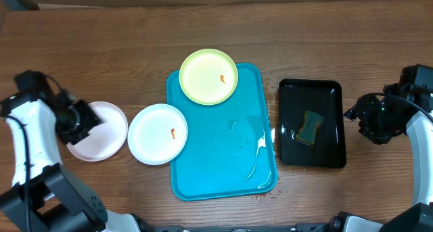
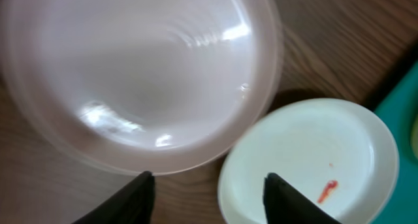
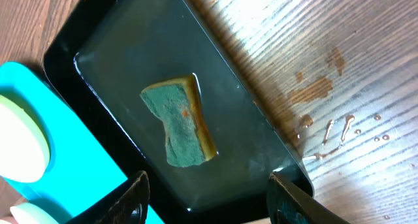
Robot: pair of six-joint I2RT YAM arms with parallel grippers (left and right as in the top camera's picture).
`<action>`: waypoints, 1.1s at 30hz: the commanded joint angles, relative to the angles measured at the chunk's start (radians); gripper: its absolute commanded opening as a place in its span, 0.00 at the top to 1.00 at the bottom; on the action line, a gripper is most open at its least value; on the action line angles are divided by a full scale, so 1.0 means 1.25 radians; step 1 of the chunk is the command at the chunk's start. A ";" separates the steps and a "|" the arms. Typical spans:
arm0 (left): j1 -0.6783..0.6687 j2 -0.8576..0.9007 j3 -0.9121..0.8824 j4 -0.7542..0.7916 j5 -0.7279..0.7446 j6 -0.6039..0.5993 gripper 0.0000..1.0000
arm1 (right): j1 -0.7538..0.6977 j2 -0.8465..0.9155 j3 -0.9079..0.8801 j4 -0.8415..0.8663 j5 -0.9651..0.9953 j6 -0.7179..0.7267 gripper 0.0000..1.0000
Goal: Clean dirty plates on tray and stack at the side
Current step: 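Lower the white plate onto the pink plate at left, release, then grasp the remaining white plate's rim with left gripper, drag to tray center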
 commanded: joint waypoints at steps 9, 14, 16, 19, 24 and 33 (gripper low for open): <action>-0.280 -0.007 -0.206 0.085 -0.148 -0.037 0.46 | -0.001 -0.007 0.012 0.004 -0.040 -0.022 0.37; -0.279 -0.007 -0.240 0.127 -0.204 -0.081 0.48 | -0.001 -0.007 0.012 0.003 -0.040 -0.021 0.37; -0.280 -0.007 -0.240 0.139 -0.201 -0.081 0.49 | -0.001 -0.007 0.012 0.003 -0.040 -0.021 0.37; -0.280 -0.007 -0.239 0.132 -0.212 -0.081 0.52 | -0.001 -0.007 0.012 0.001 -0.040 -0.021 0.37; -0.280 -0.007 -0.261 0.162 -0.260 -0.072 0.52 | -0.001 -0.007 0.012 -0.001 -0.040 -0.021 0.37; -0.281 -0.007 -0.321 0.285 -0.167 -0.016 0.75 | -0.001 -0.007 0.012 -0.003 -0.040 -0.021 0.36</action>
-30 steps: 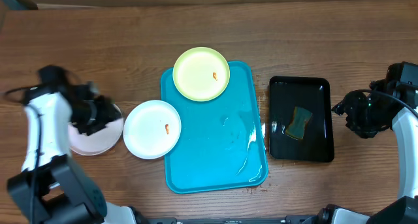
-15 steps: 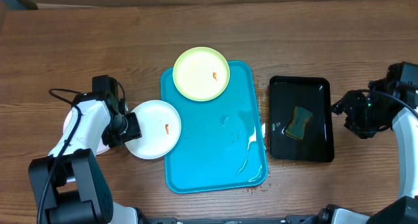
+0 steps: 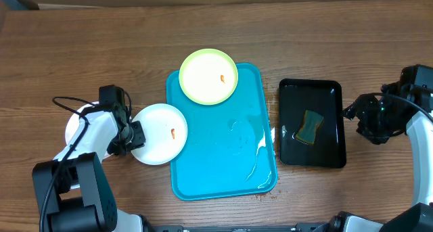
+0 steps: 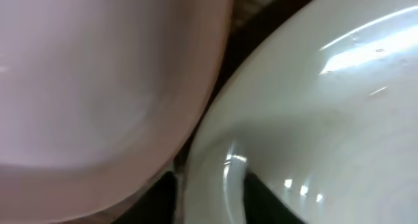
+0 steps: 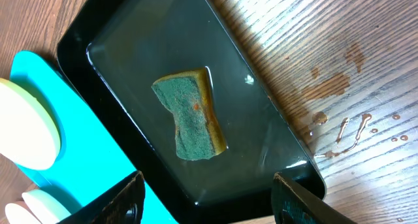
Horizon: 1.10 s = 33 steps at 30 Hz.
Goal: Clean dirty plates on tray and stack at the side
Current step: 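Grasp the remaining white plate's rim with left gripper, drag to tray center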
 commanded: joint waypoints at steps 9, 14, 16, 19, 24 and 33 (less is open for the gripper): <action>-0.002 -0.006 0.009 -0.050 0.239 0.136 0.96 | -0.001 -0.007 0.012 0.004 -0.005 -0.009 0.36; -0.065 -0.007 0.053 -0.128 0.300 0.134 0.96 | -0.001 -0.007 0.012 0.005 -0.006 -0.017 0.36; -0.109 -0.007 0.064 -0.140 0.302 0.123 0.96 | 0.004 -0.007 0.012 0.011 -0.041 -0.074 0.36; -0.210 -0.007 0.072 -0.137 0.296 0.081 0.96 | 0.035 -0.007 0.012 0.014 -0.128 -0.132 0.36; -0.310 -0.007 0.072 -0.101 0.223 -0.003 0.76 | 0.121 -0.007 0.012 0.020 -0.119 -0.132 0.36; -0.329 -0.001 0.070 0.009 0.180 0.133 0.57 | 0.171 -0.007 0.012 0.019 -0.024 -0.123 0.34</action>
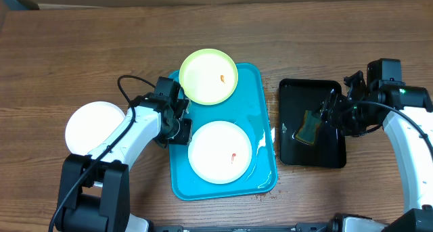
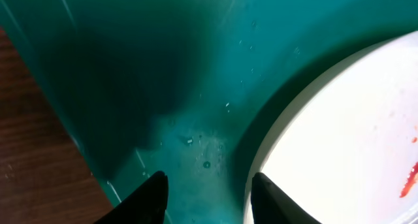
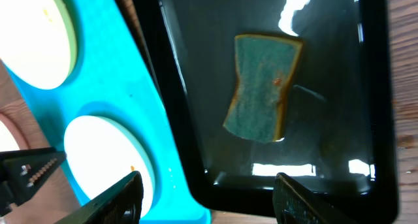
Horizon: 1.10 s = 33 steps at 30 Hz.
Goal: Clean dirty plates on tray and stack at the side
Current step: 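Grasp the remaining white plate's rim with left gripper, drag to tray center, then grasp the sponge in the black tray with the right gripper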
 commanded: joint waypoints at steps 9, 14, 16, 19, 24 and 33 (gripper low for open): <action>-0.070 0.037 -0.041 0.095 0.086 0.096 0.67 | 0.003 -0.007 0.012 0.004 0.027 0.000 0.32; -0.073 0.067 -0.049 0.085 0.068 0.093 0.92 | 0.003 -0.007 0.012 0.004 0.027 0.000 0.32; -0.073 0.066 -0.044 0.078 0.061 0.074 0.96 | 0.003 -0.007 0.012 0.003 0.027 0.000 0.32; -0.045 0.062 0.027 0.009 0.013 -0.107 0.96 | 0.005 -0.007 -0.013 0.003 0.027 0.000 0.32; -0.062 0.059 0.114 -0.048 0.023 -0.129 0.96 | 0.018 -0.003 -0.149 0.139 0.042 0.093 0.51; -0.082 0.060 0.076 -0.051 -0.038 -0.128 0.96 | 0.067 0.092 -0.211 0.307 0.149 0.171 0.57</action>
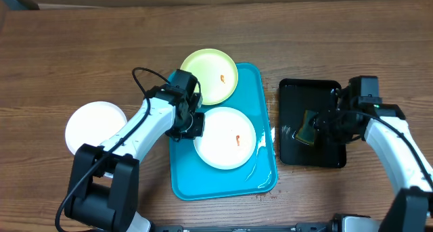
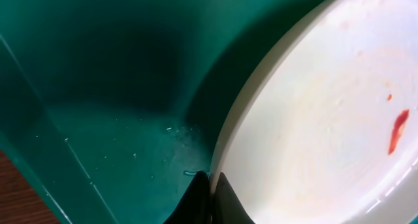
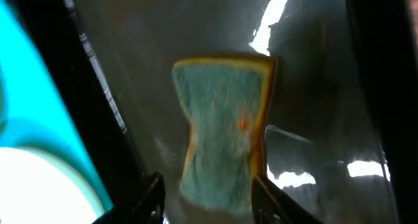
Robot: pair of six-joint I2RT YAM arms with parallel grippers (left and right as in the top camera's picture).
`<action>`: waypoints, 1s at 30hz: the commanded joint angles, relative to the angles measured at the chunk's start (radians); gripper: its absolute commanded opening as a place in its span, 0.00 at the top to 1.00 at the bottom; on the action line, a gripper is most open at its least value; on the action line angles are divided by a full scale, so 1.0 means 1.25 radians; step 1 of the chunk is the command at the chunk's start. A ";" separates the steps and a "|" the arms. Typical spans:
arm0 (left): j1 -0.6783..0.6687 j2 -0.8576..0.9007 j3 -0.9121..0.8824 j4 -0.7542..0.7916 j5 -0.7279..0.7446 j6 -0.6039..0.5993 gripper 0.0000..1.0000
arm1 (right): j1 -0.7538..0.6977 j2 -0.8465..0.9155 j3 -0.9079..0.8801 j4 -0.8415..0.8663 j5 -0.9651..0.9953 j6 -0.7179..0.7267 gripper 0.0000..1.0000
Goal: Clean dirty plates on tray and stack at the side
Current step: 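Grasp the sponge in the black tray with the right gripper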
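Observation:
A white plate [image 1: 226, 147] with a red smear lies on the teal tray [image 1: 203, 179]. My left gripper [image 1: 194, 126] is at its left rim; in the left wrist view the left gripper [image 2: 210, 179] is shut on the white plate's [image 2: 313, 113] edge. A green plate [image 1: 208, 76] with a small red spot sits at the tray's back left corner. A green and yellow sponge [image 1: 306, 130] lies in the black tray [image 1: 298, 93]. My right gripper [image 3: 208, 181] is open low over the sponge [image 3: 222, 119], one finger on each side of its near end.
A pale pink plate [image 1: 91, 127] lies on the wooden table, left of the teal tray. Water shines on the teal tray's right side and in the black tray. The black tray stands just right of the teal one.
My left gripper was open beside the white plate's rim and is now shut on it; the plate sits a little further back on the tray. My right gripper has come down around the sponge.
At first the white plate lay half off the tray's left edge, with my left gripper over the pale pink plate. Then the left gripper was at the white plate's rim, and later the plate lay fully on the tray. The right gripper moved from beside the black tray to over the sponge.

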 commanded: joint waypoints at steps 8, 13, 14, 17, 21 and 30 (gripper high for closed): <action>-0.003 0.007 -0.020 0.001 -0.031 -0.003 0.96 | 0.053 0.199 -0.002 0.069 0.066 0.074 0.93; -0.004 0.007 -0.020 -0.021 -0.028 0.030 0.96 | 0.047 0.184 0.063 -0.036 0.066 0.056 0.96; -0.004 0.007 -0.020 -0.022 -0.027 0.035 0.96 | 0.048 0.172 0.095 -0.077 0.067 0.033 0.96; -0.004 0.007 -0.020 -0.019 -0.027 0.035 0.96 | 0.048 0.139 0.174 -0.170 0.090 0.013 0.66; -0.004 0.007 -0.020 -0.012 -0.027 0.035 0.96 | 0.048 0.142 0.177 -0.170 0.105 0.014 0.57; -0.004 0.007 -0.020 -0.005 -0.028 0.035 0.96 | 0.048 0.198 0.061 -0.056 0.141 0.080 0.86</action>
